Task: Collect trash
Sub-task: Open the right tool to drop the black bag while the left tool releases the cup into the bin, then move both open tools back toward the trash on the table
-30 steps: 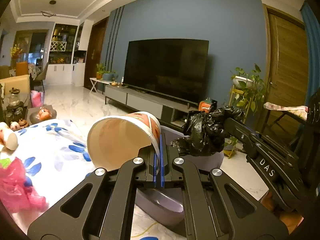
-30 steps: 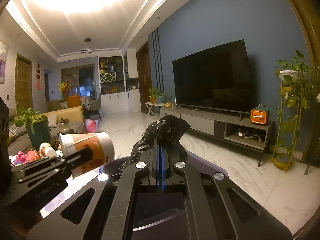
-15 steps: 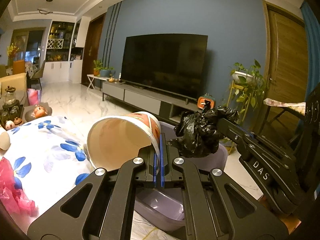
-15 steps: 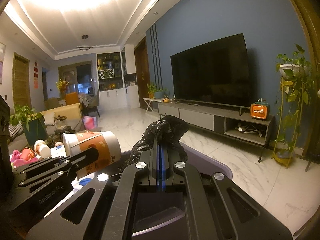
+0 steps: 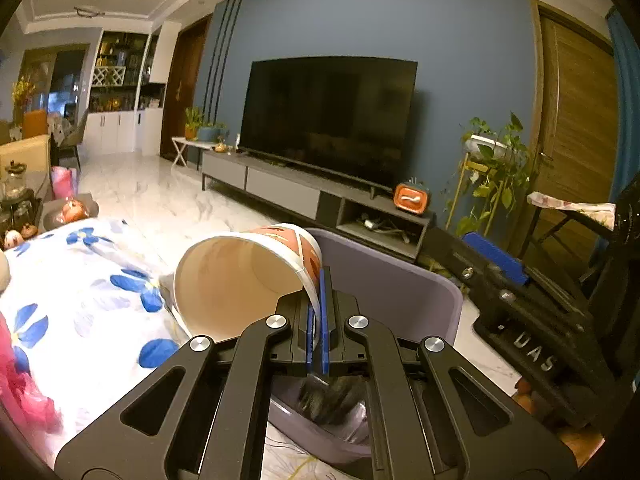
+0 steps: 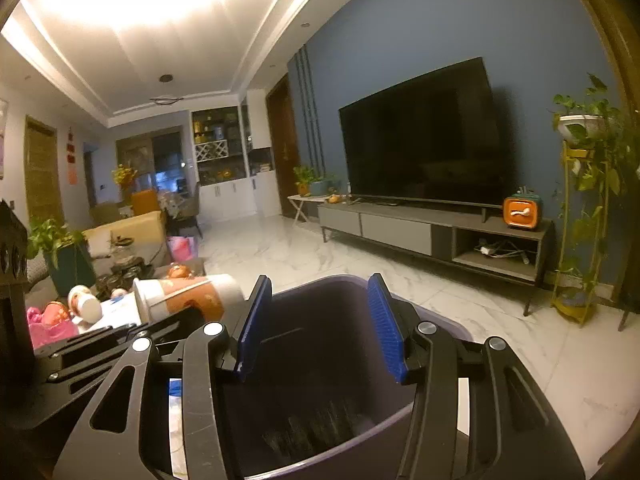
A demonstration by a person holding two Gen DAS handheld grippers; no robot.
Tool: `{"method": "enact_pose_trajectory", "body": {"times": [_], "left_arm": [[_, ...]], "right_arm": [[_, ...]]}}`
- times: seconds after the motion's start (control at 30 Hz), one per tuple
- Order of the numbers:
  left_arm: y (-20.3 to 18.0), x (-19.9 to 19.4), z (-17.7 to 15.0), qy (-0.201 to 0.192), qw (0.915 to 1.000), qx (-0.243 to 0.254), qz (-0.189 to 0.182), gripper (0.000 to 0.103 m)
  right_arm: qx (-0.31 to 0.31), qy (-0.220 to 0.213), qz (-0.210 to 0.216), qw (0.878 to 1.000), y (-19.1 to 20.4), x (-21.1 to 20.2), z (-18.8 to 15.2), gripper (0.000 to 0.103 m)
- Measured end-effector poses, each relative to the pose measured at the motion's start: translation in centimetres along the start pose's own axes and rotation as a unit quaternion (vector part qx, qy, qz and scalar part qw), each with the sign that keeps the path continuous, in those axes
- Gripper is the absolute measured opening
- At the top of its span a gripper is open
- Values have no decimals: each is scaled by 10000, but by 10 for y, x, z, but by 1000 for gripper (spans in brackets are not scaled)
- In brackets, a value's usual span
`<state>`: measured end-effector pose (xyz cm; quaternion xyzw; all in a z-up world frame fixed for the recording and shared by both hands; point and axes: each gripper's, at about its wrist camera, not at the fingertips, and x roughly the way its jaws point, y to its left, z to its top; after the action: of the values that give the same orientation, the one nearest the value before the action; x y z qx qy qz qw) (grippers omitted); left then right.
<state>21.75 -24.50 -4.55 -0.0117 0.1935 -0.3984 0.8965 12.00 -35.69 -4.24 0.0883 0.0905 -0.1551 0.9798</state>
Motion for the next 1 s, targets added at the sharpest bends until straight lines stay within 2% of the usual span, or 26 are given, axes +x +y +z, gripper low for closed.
{"method": "enact_pose_trajectory", "body": {"times": [0.07,0.1,0.17,0.23,0.4,0.5,0.67,0.8,1.0], "left_arm": [[0,2,-1,73,10000,8,-21,5],[0,3,-2,101,9999,35,7,12],[-1,4,-4,155,9998,53,57,29],[1,2,-7,150,9999,27,69,53],[5,-14,-10,19,9996,25,275,68],[13,-29,-10,-63,9990,-89,436,71],[25,-64,-17,-252,9941,-232,1033,79],[37,-95,-28,-331,9855,-315,1631,82],[63,-156,-47,-430,9667,-678,2431,83]], "right_arm": [[52,2,-14,10000,-1,-3,0,51],[49,-10,-29,10000,-1,-4,0,52],[20,-55,-77,10000,-1,-7,0,53],[25,-64,-77,9999,0,-9,-1,53],[12,-97,-73,9999,1,-14,0,53],[-27,-93,-57,9999,3,-17,-1,54],[-79,-97,1,9999,10,-28,-2,60],[-87,-51,90,9999,16,-38,-4,66],[-245,-3,354,9991,39,-57,-9,73]]}}
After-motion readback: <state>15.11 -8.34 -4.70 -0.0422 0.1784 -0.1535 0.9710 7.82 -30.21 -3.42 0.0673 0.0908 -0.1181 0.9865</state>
